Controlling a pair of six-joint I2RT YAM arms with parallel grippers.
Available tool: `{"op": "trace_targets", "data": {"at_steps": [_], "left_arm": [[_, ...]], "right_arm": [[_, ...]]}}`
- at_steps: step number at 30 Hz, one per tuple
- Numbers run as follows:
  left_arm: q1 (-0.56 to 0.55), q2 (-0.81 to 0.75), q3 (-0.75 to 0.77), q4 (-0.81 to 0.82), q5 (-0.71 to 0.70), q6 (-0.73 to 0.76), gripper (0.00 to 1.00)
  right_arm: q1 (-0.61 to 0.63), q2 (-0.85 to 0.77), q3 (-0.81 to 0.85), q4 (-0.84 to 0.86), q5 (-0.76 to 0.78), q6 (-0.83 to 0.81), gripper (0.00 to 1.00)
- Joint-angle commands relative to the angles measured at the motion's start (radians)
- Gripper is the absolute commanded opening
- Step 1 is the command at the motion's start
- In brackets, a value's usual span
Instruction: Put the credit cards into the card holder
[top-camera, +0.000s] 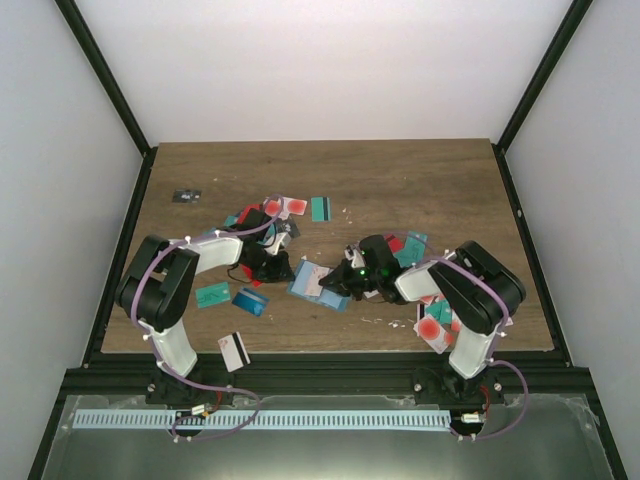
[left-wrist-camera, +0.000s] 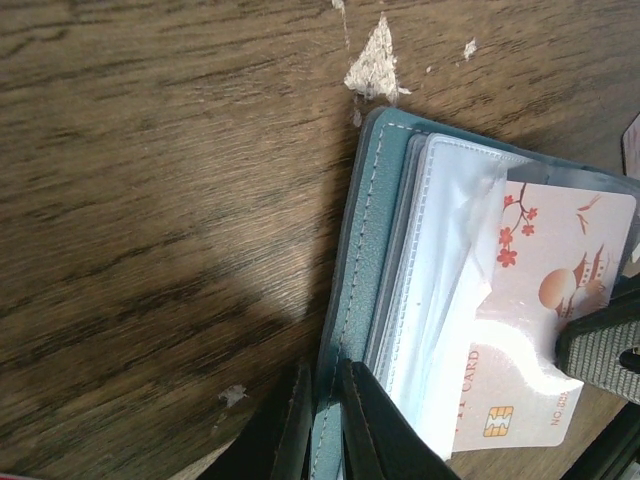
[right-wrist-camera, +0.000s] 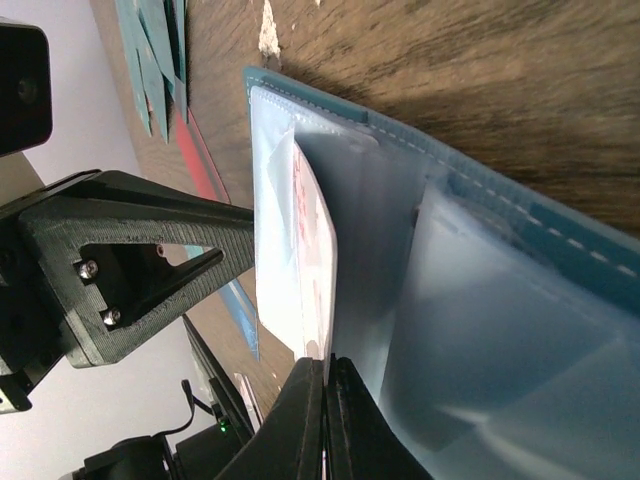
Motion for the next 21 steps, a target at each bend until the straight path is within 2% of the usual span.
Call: {"op": "trace_targets", "data": {"at_steps": [1, 21], "left_arm": [[-0.027, 0.031, -0.047, -0.041, -0.029, -0.005, 0.12], [-0.027, -0.046, -0.159, 0.015, -0.065, -0.118, 0.12]], "right_arm": [[0.008, 0.050, 0.025, 0.010, 0.010, 0.016, 0.01], [0.038, 0.184, 0.144, 0.019, -0.044, -0.002, 0.01]]}}
